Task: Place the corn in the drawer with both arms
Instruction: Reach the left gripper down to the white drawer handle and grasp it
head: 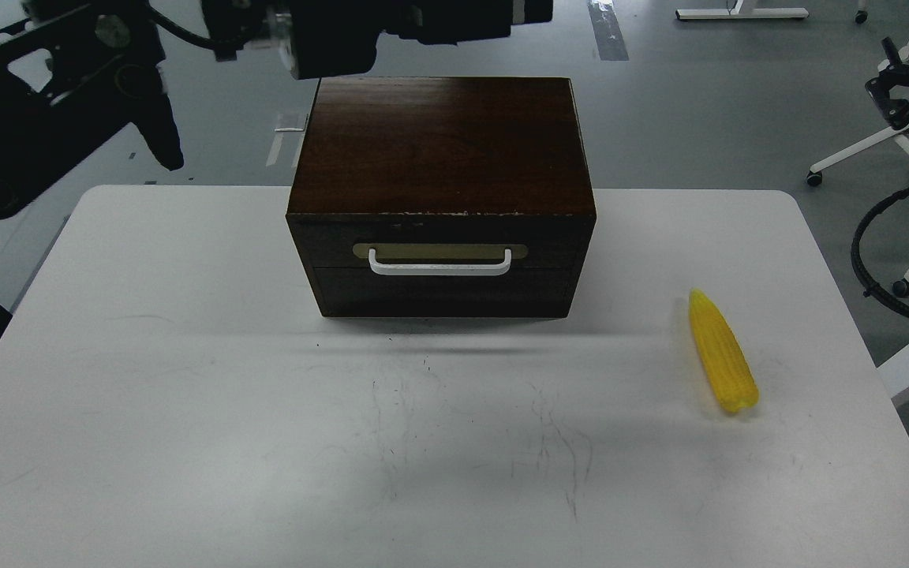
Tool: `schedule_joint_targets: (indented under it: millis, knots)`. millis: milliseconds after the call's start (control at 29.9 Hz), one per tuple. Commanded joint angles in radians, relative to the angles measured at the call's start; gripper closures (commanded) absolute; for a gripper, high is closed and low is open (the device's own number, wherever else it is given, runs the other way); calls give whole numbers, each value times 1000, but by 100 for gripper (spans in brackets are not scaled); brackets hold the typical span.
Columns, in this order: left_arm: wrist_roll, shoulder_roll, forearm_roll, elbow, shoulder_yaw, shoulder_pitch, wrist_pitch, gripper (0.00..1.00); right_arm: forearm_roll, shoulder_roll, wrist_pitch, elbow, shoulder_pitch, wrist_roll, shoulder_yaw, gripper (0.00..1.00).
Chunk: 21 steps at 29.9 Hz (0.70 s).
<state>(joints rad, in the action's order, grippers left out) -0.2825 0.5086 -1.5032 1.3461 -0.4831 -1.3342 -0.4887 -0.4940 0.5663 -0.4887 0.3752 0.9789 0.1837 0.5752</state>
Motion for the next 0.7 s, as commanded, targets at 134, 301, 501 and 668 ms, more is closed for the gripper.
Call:
schedule_joint_targets:
  millis: [134,301,501,668]
  knots:
    - [-27,-41,-229,60,300,-98,0,22,0,0,0,-5,0,0,5,0]
    - [-27,-91,-386,53,471,-146,0,32,0,1,0,-5,0,2,6,0]
    - [-32,-104,-535,42,538,-146,0,32,0,4,0,-7,-2,2,9,0]
    - [-32,-102,-571,39,593,-143,0,31,0,6,0,-7,-2,2,11,0]
